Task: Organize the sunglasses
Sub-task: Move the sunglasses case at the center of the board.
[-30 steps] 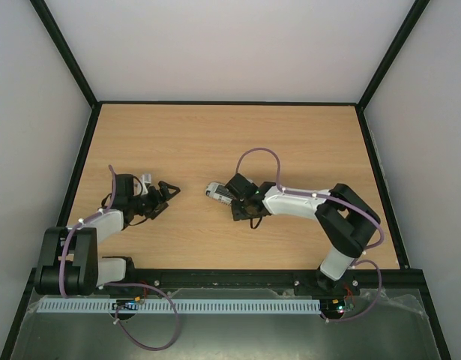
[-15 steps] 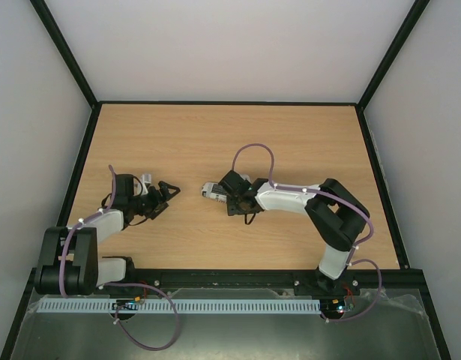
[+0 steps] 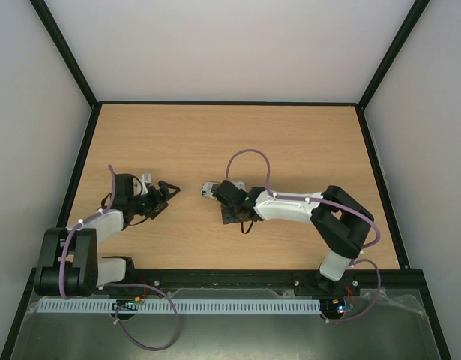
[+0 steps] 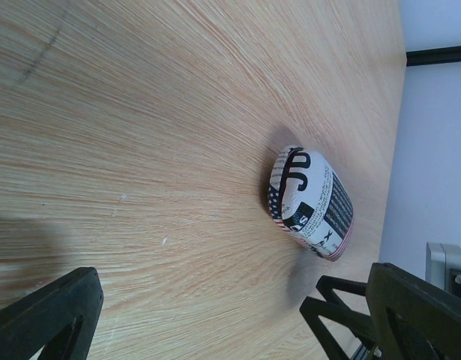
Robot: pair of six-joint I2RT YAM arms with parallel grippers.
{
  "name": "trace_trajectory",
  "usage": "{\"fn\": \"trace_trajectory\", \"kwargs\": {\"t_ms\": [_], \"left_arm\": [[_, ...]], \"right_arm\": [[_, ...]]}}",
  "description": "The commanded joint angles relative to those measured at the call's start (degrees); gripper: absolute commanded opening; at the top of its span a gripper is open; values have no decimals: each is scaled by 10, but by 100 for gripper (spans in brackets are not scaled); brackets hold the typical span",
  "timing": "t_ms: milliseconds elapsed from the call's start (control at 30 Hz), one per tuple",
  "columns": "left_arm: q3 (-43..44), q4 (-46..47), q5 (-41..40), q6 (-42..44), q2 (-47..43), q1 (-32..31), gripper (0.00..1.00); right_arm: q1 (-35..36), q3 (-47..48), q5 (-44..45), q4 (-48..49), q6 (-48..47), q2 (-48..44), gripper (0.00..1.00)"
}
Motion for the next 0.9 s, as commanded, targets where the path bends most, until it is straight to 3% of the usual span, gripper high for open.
{"fn": "trace_trajectory", "kwargs": {"t_ms": [0,300,867], "left_arm": [[12,-1,8,0,-14,3,99],[12,-28,-3,11,-43,3,99],[36,-62,-29,22,-48,4,99]], "right_arm": [[6,27,20,-18,10,9,58],[-33,99,36,-16,-19,86,59],[-67,159,30,-7,-42,148,60]]}}
